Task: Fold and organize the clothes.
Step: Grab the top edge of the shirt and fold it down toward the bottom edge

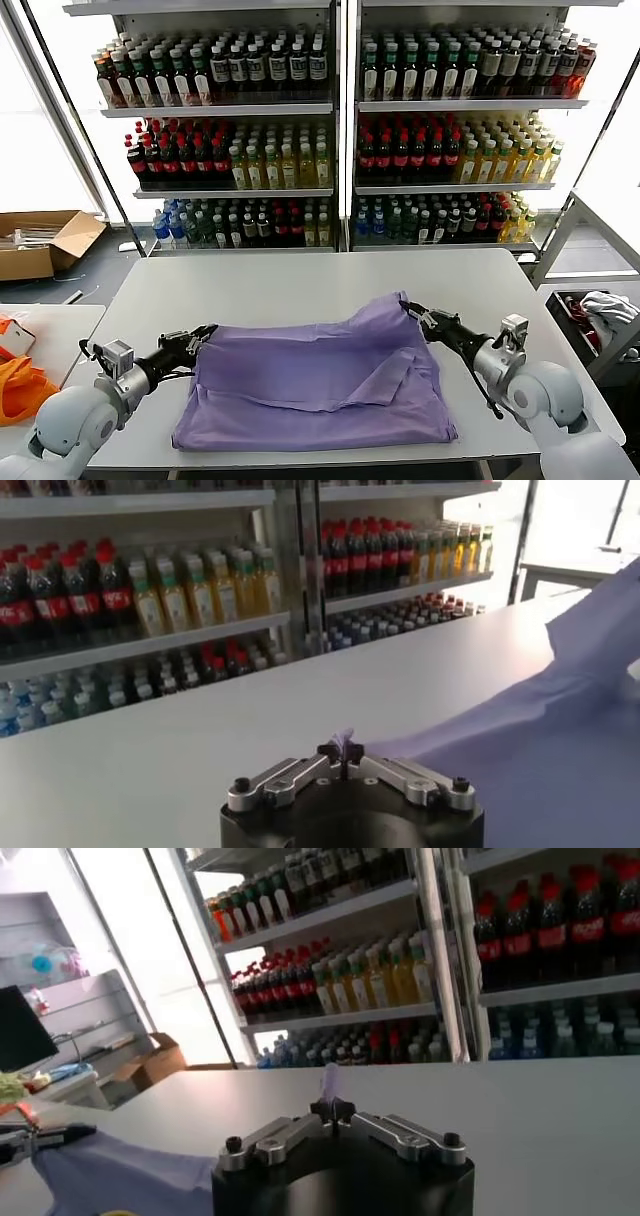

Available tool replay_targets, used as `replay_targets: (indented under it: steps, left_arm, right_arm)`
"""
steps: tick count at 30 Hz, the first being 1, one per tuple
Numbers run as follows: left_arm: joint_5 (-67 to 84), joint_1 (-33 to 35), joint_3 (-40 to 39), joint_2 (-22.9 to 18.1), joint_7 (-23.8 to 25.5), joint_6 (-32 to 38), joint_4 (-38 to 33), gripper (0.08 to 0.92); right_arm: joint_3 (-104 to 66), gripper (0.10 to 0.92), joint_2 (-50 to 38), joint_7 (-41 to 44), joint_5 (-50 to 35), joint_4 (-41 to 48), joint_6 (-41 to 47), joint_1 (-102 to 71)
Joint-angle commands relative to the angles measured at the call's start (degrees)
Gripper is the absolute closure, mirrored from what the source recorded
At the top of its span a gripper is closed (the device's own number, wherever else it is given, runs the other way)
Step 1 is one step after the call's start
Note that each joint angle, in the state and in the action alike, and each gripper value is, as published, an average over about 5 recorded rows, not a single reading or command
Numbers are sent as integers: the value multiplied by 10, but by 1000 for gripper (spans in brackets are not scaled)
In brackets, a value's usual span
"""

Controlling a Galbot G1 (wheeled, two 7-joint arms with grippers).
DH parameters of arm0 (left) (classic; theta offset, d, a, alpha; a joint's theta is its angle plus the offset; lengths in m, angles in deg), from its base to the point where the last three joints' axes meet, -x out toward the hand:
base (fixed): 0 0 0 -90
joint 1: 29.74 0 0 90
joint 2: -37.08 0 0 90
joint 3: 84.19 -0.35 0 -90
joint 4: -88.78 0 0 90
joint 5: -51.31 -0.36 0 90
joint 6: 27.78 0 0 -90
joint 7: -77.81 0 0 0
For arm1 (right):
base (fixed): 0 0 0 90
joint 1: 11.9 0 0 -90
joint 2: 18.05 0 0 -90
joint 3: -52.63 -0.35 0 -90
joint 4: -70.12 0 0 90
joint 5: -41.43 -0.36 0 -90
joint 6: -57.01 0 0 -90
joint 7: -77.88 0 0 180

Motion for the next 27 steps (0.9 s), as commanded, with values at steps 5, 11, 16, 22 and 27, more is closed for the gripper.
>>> replay_targets:
  steps: [5,11,16,22,27]
  left_arm:
    - [-79,230,82,-3,21,2,-118,909]
    - [-98,241,79,-19,20,-7,-115,909]
    - [-86,240,105,-21,6,-14,-136,897]
    - [-35,239,160,-32,-58,-12,-177,749]
    - [-10,245,141,-64,-158,17,-202,602]
  right_arm:
    - [-81,920,-3,-2,44,-105,-42,-251]
    - [-62,920,7,-14,141,-89,-69,-259]
    - [-84,863,21,-48,130,-107,-81,-251]
    - [-120,690,35,-85,127,-138,-134,-241]
    - [-129,543,65,-117,154,-144,-194,-225]
